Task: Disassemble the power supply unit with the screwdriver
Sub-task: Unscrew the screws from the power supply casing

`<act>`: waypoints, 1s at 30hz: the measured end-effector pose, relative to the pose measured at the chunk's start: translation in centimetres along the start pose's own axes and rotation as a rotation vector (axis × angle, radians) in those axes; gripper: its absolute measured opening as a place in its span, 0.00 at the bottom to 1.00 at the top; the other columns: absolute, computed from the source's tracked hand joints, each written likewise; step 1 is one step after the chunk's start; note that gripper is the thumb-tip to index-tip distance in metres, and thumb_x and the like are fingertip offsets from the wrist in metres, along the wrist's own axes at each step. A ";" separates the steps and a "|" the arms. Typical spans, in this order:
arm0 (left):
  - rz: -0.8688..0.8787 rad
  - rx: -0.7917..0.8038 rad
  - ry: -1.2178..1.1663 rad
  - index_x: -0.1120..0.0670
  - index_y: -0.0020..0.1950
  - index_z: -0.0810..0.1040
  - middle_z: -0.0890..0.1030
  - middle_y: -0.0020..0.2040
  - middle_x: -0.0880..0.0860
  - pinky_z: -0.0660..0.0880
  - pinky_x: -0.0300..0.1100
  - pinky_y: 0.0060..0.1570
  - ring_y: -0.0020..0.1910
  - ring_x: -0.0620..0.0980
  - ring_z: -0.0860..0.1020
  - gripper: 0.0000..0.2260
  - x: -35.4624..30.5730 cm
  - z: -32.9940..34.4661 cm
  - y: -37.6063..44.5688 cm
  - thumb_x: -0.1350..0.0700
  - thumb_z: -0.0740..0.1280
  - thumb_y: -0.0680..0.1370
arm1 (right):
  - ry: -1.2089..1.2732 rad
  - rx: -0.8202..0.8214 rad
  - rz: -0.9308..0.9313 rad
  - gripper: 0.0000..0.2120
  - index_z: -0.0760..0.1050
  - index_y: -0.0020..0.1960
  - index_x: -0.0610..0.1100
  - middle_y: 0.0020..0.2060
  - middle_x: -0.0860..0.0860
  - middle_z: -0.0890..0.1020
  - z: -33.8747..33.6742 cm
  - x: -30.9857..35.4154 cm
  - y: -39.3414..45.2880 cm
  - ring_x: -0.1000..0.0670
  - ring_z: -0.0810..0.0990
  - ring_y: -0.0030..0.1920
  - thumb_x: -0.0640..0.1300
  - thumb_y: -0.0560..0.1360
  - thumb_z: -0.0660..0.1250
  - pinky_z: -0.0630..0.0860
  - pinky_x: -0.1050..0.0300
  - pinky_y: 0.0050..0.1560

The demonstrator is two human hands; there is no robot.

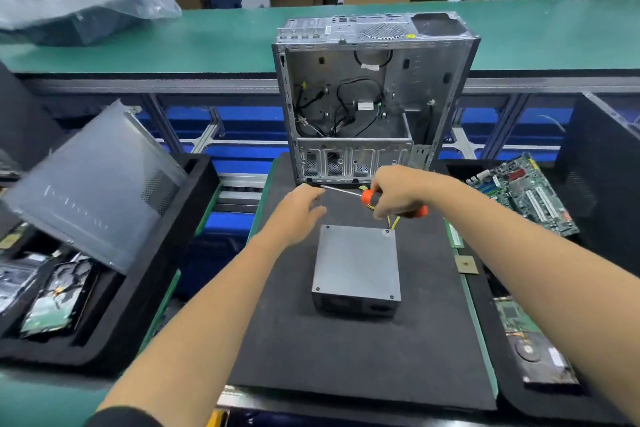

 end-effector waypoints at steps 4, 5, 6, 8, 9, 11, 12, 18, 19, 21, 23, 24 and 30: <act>0.077 -0.202 0.009 0.54 0.46 0.73 0.73 0.42 0.48 0.71 0.42 0.42 0.40 0.50 0.74 0.07 0.4 -1.9 1.3 0.55 0.70 0.76 | -0.050 0.041 -0.050 0.07 0.80 0.40 0.45 0.22 0.51 0.74 -3.1 1.7 0.9 0.51 0.72 0.26 0.48 0.68 0.73 0.67 0.64 0.27; 0.082 -0.198 -0.002 0.54 0.44 0.71 0.73 0.39 0.47 0.70 0.42 0.40 0.38 0.49 0.73 0.09 0.6 -2.0 1.8 0.55 0.71 0.75 | -0.071 0.081 -0.038 0.08 0.80 0.43 0.45 0.26 0.49 0.76 -3.4 2.0 1.2 0.49 0.72 0.28 0.49 0.69 0.73 0.69 0.63 0.29; 0.092 -0.163 -0.014 0.54 0.44 0.70 0.73 0.38 0.47 0.70 0.42 0.39 0.38 0.49 0.72 0.09 0.8 -1.8 2.3 0.56 0.71 0.75 | -0.089 0.117 -0.025 0.10 0.81 0.46 0.45 0.29 0.48 0.77 -3.5 2.3 1.6 0.47 0.73 0.30 0.50 0.69 0.73 0.70 0.62 0.30; 0.120 -0.075 -0.027 0.56 0.42 0.74 0.74 0.38 0.47 0.68 0.41 0.40 0.39 0.48 0.72 0.07 1.3 -1.3 2.9 0.58 0.72 0.74 | -0.108 0.141 -0.015 0.08 0.80 0.46 0.46 0.25 0.50 0.77 -3.8 3.0 2.3 0.48 0.73 0.27 0.48 0.69 0.73 0.69 0.64 0.27; 0.125 -0.044 -0.039 0.57 0.41 0.76 0.75 0.38 0.48 0.67 0.40 0.41 0.39 0.48 0.72 0.07 1.7 -1.0 3.2 0.58 0.72 0.73 | -0.101 0.128 -0.020 0.06 0.81 0.44 0.47 0.21 0.54 0.75 -4.1 3.3 2.6 0.49 0.73 0.24 0.47 0.68 0.73 0.69 0.65 0.26; 0.096 0.006 -0.097 0.59 0.40 0.78 0.77 0.38 0.50 0.69 0.40 0.41 0.38 0.48 0.73 0.07 2.6 -0.1 3.2 0.58 0.74 0.72 | -0.048 0.070 -0.058 0.06 0.81 0.45 0.48 0.24 0.56 0.79 -5.0 4.1 2.9 0.52 0.77 0.24 0.45 0.68 0.74 0.71 0.65 0.25; 0.070 0.036 -0.147 0.59 0.39 0.79 0.78 0.37 0.51 0.70 0.39 0.40 0.37 0.48 0.74 0.06 2.9 0.6 3.1 0.59 0.74 0.72 | 0.007 0.013 -0.092 0.08 0.81 0.46 0.47 0.29 0.55 0.82 -5.5 4.4 3.0 0.52 0.80 0.27 0.45 0.68 0.75 0.74 0.63 0.27; 0.007 0.200 -0.366 0.55 0.38 0.80 0.82 0.36 0.53 0.75 0.33 0.40 0.33 0.42 0.78 0.07 3.7 4.2 2.5 0.66 0.70 0.73 | 0.144 -0.294 -0.176 0.09 0.76 0.38 0.41 0.27 0.48 0.78 -5.4 6.2 4.2 0.47 0.75 0.30 0.46 0.65 0.73 0.70 0.59 0.30; 0.013 0.200 -0.357 0.56 0.38 0.81 0.82 0.36 0.51 0.72 0.28 0.39 0.33 0.38 0.77 0.07 3.7 4.2 2.6 0.66 0.69 0.73 | 0.120 -0.296 -0.173 0.11 0.74 0.36 0.39 0.26 0.45 0.75 -4.9 6.4 4.4 0.47 0.71 0.30 0.45 0.64 0.73 0.67 0.59 0.30; 0.008 0.197 -0.350 0.55 0.38 0.81 0.82 0.37 0.47 0.69 0.23 0.39 0.35 0.34 0.77 0.07 4.0 4.3 2.6 0.66 0.69 0.73 | 0.099 -0.295 -0.176 0.13 0.69 0.31 0.42 0.25 0.47 0.72 -4.4 6.6 4.8 0.49 0.68 0.28 0.44 0.64 0.72 0.64 0.60 0.27; -0.010 0.204 -0.353 0.54 0.38 0.80 0.81 0.37 0.44 0.69 0.23 0.39 0.37 0.35 0.77 0.09 4.3 4.4 2.6 0.66 0.69 0.74 | 0.121 -0.288 -0.180 0.14 0.67 0.29 0.45 0.24 0.49 0.75 -4.4 6.6 5.1 0.52 0.72 0.24 0.43 0.64 0.72 0.64 0.62 0.25; -0.018 0.209 -0.353 0.54 0.38 0.80 0.81 0.38 0.44 0.69 0.24 0.39 0.37 0.35 0.77 0.09 4.4 4.4 2.5 0.66 0.68 0.75 | 0.132 -0.286 -0.178 0.14 0.66 0.29 0.44 0.24 0.49 0.75 -4.4 6.5 5.2 0.53 0.73 0.23 0.43 0.64 0.72 0.64 0.63 0.24; -0.037 0.193 -0.366 0.56 0.38 0.79 0.80 0.42 0.49 0.73 0.32 0.47 0.42 0.44 0.78 0.08 4.4 4.8 2.2 0.66 0.68 0.75 | 0.181 -0.270 -0.176 0.08 0.76 0.35 0.37 0.23 0.49 0.80 -4.6 5.8 5.6 0.54 0.72 0.20 0.42 0.63 0.70 0.66 0.66 0.20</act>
Point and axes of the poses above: each hand's wrist, its own y-axis towards the middle knuckle, its own z-axis out of the palm, x = y × z, the point moved 5 cm from there along y, towards the middle knuckle
